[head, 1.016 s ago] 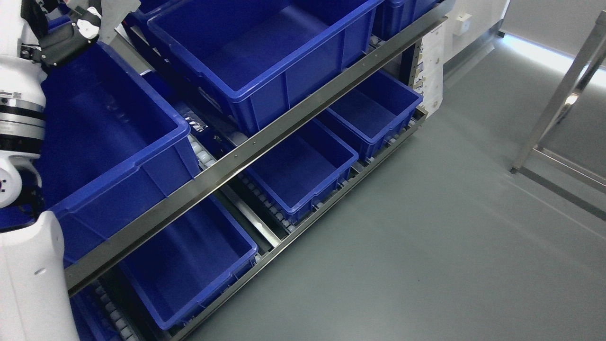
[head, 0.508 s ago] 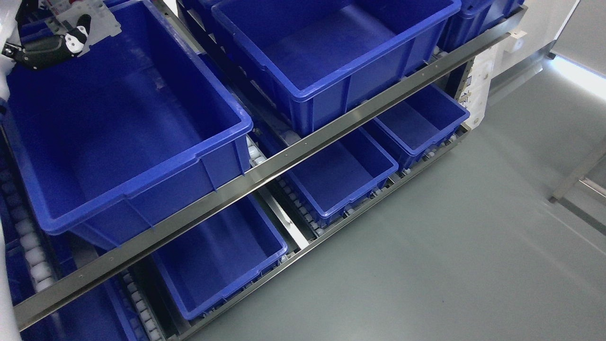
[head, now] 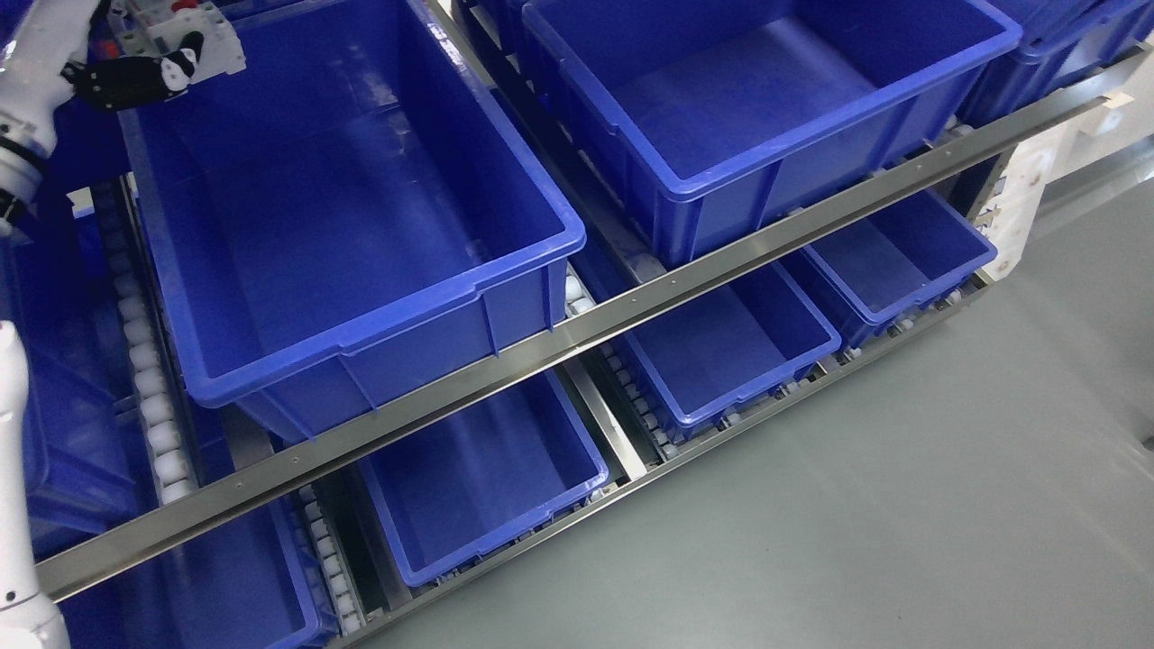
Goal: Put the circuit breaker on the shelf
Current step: 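Carry the breaker in the left hand while turning toward the bin shelf, then extend the left hand over the upper blue bin and release the breaker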
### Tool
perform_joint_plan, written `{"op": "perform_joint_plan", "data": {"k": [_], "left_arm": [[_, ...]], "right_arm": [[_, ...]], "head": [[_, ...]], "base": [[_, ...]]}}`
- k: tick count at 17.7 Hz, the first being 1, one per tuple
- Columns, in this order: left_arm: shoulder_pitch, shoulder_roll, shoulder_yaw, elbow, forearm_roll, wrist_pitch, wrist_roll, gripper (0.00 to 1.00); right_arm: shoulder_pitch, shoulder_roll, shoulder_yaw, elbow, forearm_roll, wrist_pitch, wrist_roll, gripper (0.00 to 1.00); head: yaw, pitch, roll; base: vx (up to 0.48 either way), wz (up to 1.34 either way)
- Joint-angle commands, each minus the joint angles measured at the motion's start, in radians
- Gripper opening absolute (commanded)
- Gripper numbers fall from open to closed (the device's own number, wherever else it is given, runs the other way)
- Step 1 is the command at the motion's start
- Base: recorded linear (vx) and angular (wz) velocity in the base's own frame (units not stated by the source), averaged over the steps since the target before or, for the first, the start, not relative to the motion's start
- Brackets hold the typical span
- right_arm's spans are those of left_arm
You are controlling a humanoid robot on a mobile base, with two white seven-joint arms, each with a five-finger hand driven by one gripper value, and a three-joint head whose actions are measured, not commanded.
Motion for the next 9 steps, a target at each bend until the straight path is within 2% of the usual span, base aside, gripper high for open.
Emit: {"op": "perform_joint_plan", "data": {"k": [1,5,9], "left_arm": [[-0.141,-0.114,-0.198,0.327,-0.118,0.000,0.000,0.05],[-0.299,-0.262,-0.250,0.664,-0.241,-0.044,0.012,0.05],[-0.304,-0.304,-0.253,0.778,-0.295,-0.051,0.016,0.08]], "right_arm": [[0.000,-0.017,0.000,0.000,0.000,-0.003,0.000,1.00],[0.000,-0.017,0.000,0.000,0.000,-0.003,0.000,1.00],[0.000,-0.017,0.000,0.000,0.000,-0.003,0.000,1.00]], "head": [[0.0000,0.000,0.000],[0.0000,0.000,0.000],[0.0000,0.000,0.000]], "base": [[0.025,0.15],[0.008,0.03],[-0.005,-0.02]]}}
